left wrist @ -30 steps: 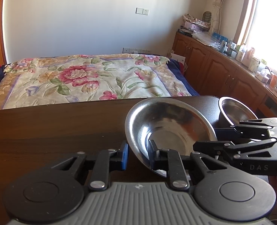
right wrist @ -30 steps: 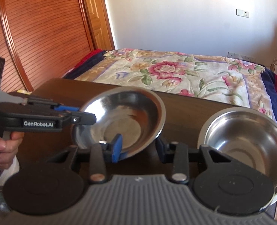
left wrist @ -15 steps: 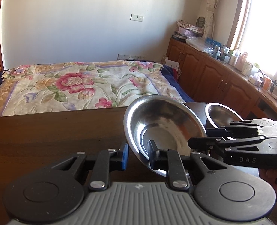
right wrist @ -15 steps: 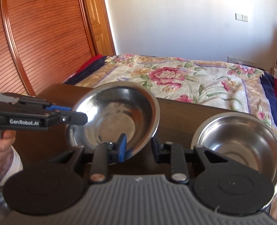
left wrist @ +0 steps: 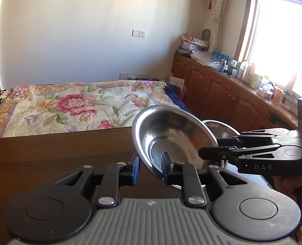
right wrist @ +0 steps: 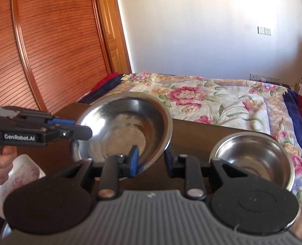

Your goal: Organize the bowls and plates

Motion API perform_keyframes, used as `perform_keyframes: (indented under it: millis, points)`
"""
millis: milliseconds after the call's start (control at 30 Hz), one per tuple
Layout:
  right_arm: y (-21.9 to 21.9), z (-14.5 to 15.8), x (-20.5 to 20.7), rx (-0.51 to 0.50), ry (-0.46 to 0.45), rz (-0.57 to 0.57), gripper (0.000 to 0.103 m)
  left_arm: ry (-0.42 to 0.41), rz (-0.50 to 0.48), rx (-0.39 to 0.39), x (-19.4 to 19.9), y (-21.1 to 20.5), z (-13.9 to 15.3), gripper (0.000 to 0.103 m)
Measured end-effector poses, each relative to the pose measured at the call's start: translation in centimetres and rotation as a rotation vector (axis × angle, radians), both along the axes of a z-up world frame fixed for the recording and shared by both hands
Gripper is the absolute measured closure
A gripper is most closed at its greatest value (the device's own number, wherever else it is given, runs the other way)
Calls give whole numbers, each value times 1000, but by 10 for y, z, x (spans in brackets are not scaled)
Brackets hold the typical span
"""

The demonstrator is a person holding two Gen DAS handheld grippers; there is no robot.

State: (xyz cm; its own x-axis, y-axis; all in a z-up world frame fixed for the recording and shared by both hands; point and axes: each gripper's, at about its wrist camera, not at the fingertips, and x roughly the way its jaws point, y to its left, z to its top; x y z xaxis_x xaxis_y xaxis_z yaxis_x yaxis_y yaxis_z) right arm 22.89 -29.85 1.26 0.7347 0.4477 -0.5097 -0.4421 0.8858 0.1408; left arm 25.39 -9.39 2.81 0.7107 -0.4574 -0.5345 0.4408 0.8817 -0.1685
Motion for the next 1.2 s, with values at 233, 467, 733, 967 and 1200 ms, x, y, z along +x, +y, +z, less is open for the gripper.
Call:
perform_keyframes:
  millis: [233,467,733,967,1200]
  points:
    - [2,9,-24,9,-20,7,74,-28,-15,-2,-30,6,9,81]
    - [7,15,-49,16,-29,20,74,-35,-24,6,-53,16,12,81]
    - [15,15,-73,-1,-35,33,74,-51,-43,16,-81,24,8,81]
    - [20,8,-98,-15,-18,42,74,-30,-75,36,-103,28,-5,81]
    - [20,-1,-119,-31,7,48,74,-5,-114,60,-125,26,-20,79]
